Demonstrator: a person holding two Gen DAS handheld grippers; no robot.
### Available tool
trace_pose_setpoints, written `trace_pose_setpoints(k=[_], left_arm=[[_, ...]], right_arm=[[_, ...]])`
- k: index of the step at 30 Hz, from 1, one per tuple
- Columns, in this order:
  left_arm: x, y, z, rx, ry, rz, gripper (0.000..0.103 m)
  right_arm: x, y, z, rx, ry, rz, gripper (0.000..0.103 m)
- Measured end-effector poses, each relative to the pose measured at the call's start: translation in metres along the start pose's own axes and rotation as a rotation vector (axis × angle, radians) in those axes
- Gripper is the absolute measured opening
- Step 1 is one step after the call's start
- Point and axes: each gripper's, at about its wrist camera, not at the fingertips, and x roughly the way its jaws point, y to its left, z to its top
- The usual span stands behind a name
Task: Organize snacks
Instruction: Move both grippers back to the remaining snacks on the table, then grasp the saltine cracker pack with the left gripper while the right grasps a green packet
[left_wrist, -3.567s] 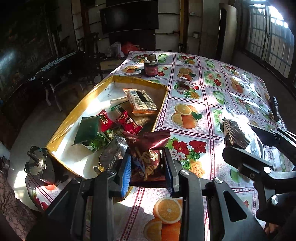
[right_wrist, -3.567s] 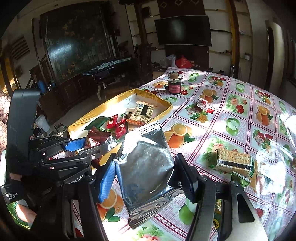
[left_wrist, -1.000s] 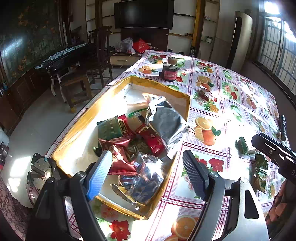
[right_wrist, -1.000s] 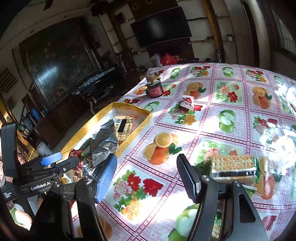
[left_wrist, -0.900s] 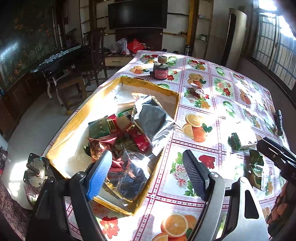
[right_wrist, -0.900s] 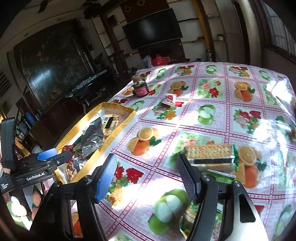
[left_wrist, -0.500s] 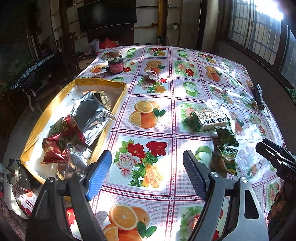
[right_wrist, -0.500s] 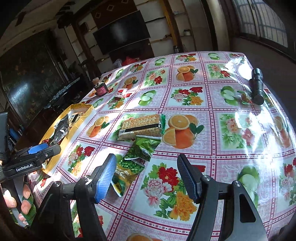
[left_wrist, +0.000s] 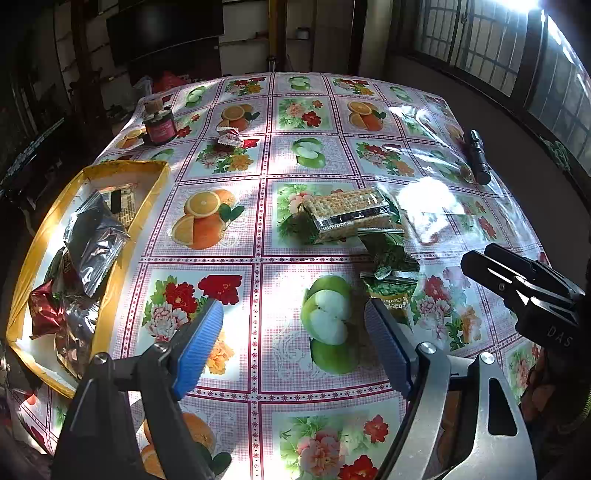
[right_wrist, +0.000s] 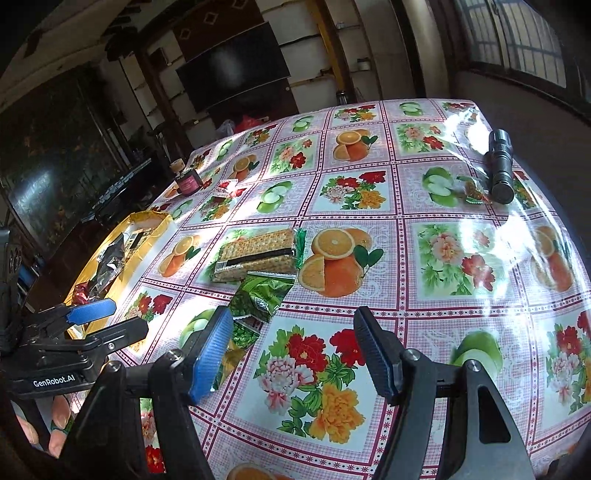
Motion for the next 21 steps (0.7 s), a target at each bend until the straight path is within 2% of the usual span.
trace_pose_setpoints(k=[8, 13, 14, 15, 21], left_arm=[[0.025, 0.004, 0.037, 0.076, 0.003, 0.058, 0.079], [0.037, 0.01, 0.06, 0.128, 0.009, 0.044, 0.079], [0.041, 0.01, 0.064, 0.145, 0.017, 0.036, 0.079], [0.045, 0.008, 0.067, 0.166, 0.026, 0.029, 0.079], [0.066, -0.023, 0.079, 0.329, 0.051, -0.042, 0.079]], right_arm=[[0.043, 0.02, 0.012, -0.059, 0.081, 0.003, 0.068], [0.077, 0.033, 0.017, -0.093, 0.137, 0.0, 0.067], [0.083, 0.034, 0.017, -0.101, 0.151, -0.009, 0.057], [0.088, 0.034, 0.017, -0.11, 0.167, -0.021, 0.036], [0.07, 0.003, 0.016, -0.058, 0.137, -0.063, 0.033]])
